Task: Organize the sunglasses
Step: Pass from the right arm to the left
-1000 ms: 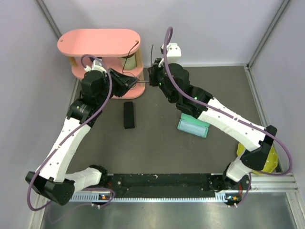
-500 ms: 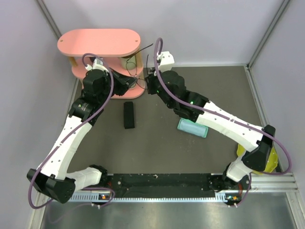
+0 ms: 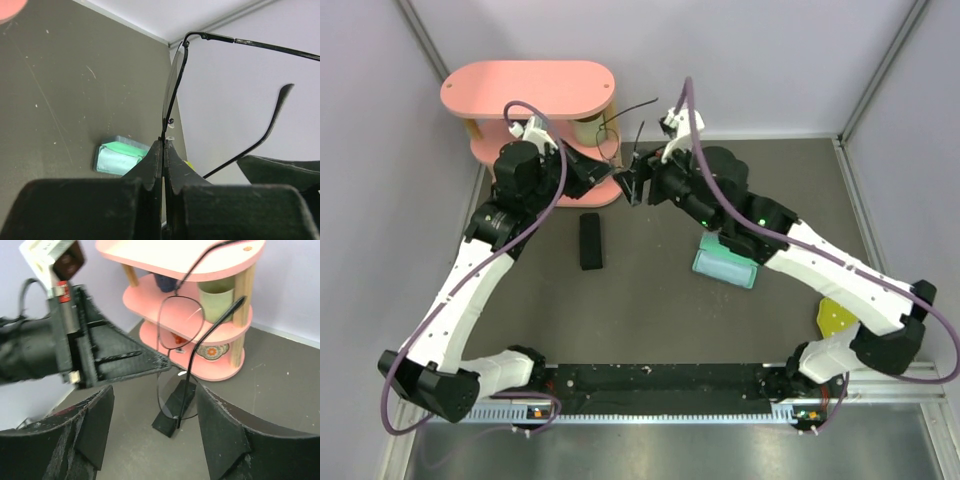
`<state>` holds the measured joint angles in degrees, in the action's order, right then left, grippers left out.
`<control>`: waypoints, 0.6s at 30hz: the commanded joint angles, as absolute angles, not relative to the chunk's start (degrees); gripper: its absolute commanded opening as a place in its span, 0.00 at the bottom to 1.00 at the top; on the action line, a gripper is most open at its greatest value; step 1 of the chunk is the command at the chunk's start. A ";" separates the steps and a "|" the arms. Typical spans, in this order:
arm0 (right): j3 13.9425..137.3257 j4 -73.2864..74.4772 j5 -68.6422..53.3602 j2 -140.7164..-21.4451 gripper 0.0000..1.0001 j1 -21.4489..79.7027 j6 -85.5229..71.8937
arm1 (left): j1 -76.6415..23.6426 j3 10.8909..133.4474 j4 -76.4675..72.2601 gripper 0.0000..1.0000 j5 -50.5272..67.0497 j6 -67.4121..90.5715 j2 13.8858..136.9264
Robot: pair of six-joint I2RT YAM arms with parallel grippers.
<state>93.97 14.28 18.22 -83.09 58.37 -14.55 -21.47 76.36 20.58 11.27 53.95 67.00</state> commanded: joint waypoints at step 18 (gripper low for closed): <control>87.63 7.65 -22.24 -71.89 0.00 52.74 -12.82 | -16.52 78.93 -5.16 0.00 58.26 58.16 65.74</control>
<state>88.82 11.46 -18.68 -69.82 54.19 -10.72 -16.91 79.66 8.80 48.38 52.88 68.25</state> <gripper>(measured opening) 0.003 0.011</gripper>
